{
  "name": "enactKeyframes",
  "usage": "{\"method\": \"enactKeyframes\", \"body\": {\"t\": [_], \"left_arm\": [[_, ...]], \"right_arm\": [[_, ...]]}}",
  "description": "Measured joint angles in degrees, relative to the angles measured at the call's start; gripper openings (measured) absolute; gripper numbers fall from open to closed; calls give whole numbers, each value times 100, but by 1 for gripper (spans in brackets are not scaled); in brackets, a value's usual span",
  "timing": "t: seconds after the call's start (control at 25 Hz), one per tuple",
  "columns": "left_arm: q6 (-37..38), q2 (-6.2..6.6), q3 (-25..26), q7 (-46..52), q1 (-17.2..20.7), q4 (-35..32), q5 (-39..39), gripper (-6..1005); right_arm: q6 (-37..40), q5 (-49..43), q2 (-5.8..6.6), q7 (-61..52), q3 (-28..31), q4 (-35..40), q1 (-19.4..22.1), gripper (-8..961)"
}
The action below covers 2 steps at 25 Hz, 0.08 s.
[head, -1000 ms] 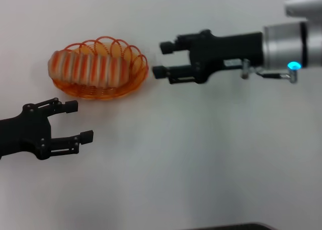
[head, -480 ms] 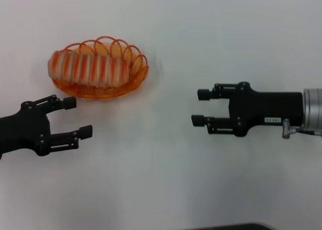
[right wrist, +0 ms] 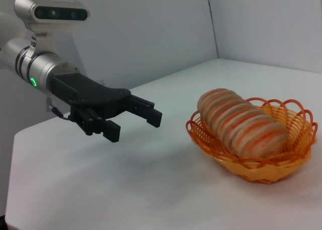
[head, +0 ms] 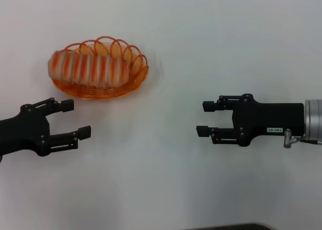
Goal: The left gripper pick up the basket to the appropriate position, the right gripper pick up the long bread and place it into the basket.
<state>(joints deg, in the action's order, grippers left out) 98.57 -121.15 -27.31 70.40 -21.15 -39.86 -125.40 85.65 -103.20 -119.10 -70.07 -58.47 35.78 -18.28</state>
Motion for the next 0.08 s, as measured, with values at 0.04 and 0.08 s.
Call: {"method": "enactKeyframes", "body": {"t": [0.04, 0.08], "left_arm": [[-4, -3, -4, 0, -5, 3, -2, 871], [-4, -4, -5, 0, -7, 4, -2, 871]], "right_arm": [[-9, -3, -2, 0, 3, -1, -14, 694], [-16, -4, -2, -1, 5, -1, -21, 694]]}}
